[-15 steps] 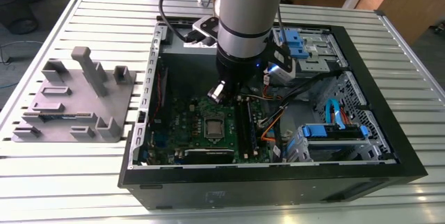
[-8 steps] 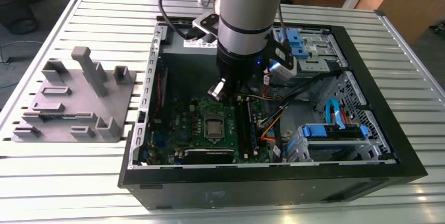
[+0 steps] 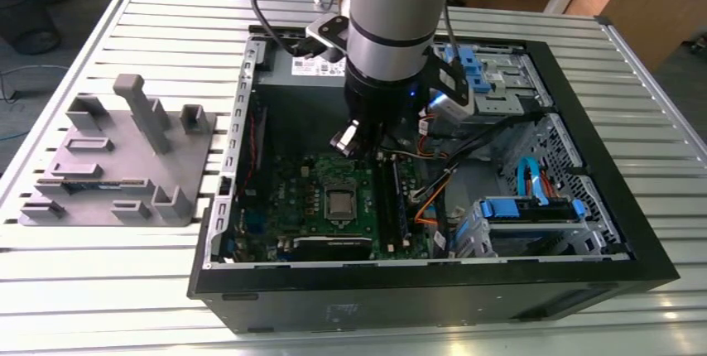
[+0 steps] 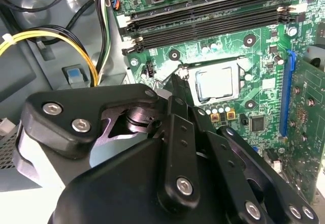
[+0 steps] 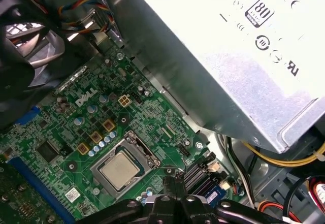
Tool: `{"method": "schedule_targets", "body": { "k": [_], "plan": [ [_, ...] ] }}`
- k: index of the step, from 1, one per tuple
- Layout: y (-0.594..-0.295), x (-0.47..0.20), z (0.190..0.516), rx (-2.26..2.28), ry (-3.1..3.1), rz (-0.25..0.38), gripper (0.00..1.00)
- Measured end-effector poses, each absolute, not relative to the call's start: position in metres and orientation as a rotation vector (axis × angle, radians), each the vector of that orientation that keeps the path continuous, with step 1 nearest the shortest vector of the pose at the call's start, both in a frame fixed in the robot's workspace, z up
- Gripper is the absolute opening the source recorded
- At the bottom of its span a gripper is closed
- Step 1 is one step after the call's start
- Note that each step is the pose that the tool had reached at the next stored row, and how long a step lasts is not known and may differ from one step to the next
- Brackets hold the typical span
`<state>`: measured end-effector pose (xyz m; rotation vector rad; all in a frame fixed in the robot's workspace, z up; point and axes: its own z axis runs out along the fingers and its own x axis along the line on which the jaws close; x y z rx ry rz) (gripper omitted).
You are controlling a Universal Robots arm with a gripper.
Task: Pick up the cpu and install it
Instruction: 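Close the cpu cover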
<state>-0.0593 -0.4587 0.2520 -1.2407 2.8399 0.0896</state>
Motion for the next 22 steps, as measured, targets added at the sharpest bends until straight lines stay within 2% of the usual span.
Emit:
{"method": "schedule_targets", "body": {
  "k": [22],
  "plan": [
    [-0.4639, -0.0640, 0.2528, -1.240, 2.838, 0.089, 0.13]
  ]
}}
